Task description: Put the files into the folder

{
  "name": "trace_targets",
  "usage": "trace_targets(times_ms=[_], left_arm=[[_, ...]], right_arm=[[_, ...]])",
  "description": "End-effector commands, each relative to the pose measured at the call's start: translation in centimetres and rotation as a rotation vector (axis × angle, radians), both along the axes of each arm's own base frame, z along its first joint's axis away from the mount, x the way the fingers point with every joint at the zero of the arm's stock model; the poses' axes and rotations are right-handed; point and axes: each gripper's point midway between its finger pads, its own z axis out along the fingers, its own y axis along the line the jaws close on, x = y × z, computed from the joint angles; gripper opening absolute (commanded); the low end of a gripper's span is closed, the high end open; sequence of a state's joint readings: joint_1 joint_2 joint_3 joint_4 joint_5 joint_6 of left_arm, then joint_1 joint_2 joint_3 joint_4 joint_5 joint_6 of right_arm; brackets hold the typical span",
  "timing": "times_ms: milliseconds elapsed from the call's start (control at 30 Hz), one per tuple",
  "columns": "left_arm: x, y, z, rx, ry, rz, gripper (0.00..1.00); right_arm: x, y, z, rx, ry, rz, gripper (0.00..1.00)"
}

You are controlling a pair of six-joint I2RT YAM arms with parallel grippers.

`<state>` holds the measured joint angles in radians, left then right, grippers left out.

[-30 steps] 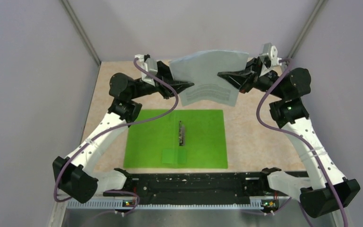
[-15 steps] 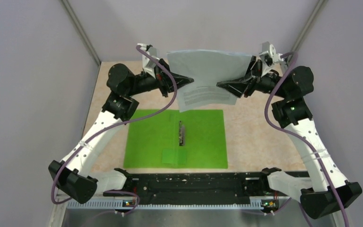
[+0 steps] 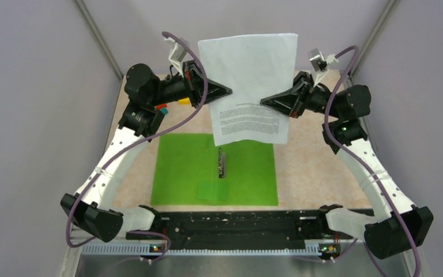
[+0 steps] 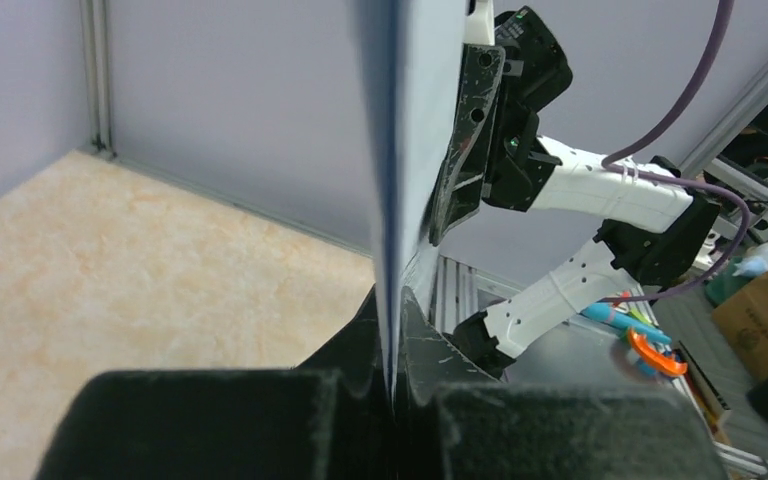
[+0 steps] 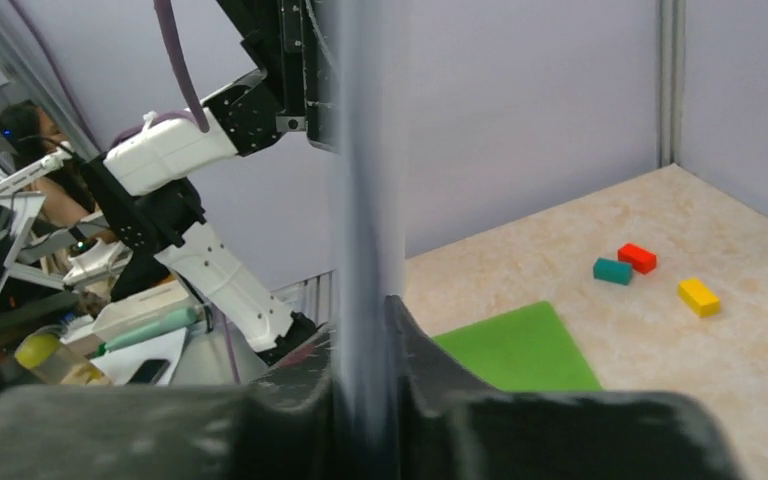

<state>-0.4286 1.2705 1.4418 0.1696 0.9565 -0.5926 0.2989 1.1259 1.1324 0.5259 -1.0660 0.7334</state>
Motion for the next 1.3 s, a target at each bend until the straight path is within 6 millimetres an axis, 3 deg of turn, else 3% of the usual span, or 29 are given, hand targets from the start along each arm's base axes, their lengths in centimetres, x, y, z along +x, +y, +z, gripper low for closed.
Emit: trace_targets(times_ms=[0,67,133,267,433,500,633,867,967,1200,1267], left_arm=[[2.3,-0.7,-2.2,0.014,0.215,0.033,0.0],[4.0,-1.2,-4.9,0.038,0.332,0.068,0.0],[5.8,-1.8,-8.3,0.071,0.472,0.117,0.0],[7.8,-3.2,-16.5,0.172,0.705,0.227,0.0],[7.9,-5.2,-26.2,0.33,0.89,0.298,0.0],[8.0,-5.4,-29.7,0.393,0.936,0.335,0.0],[7.4,-6.0,-34.7,0.487,1.029,0.329,0.0],[6.8,-5.3,-39.5,0.586,1.039,0.402,0.0],[6.6,-4.8,-40.7,0.617,1.037,0.421,0.07],[6.3,-3.7,-41.1,0.654,0.984,0.448,0.37],[6.2,-3.5,-40.5,0.657,0.957,0.447,0.4]], right_arm=[[0.8,0.1,-0.6,0.044,0.17,-0.034,0.05],[1.7,0.0,-2.9,0.019,0.297,-0.084,0.0],[2.9,-0.5,-6.7,-0.043,0.457,-0.195,0.0],[3.4,-2.0,-15.1,-0.207,0.68,-0.388,0.0],[3.1,-4.5,-24.6,-0.396,0.878,-0.567,0.0],[2.8,-4.7,-27.3,-0.437,0.92,-0.583,0.0],[2.4,-4.5,-31.7,-0.502,0.983,-0.583,0.0],[2.4,-4.3,-35.7,-0.538,1.013,-0.584,0.0],[2.3,-4.2,-37.2,-0.559,1.02,-0.567,0.0],[2.1,-4.0,-40.6,-0.611,1.027,-0.528,0.0],[2.5,-3.7,-41.0,-0.611,1.015,-0.521,0.0]])
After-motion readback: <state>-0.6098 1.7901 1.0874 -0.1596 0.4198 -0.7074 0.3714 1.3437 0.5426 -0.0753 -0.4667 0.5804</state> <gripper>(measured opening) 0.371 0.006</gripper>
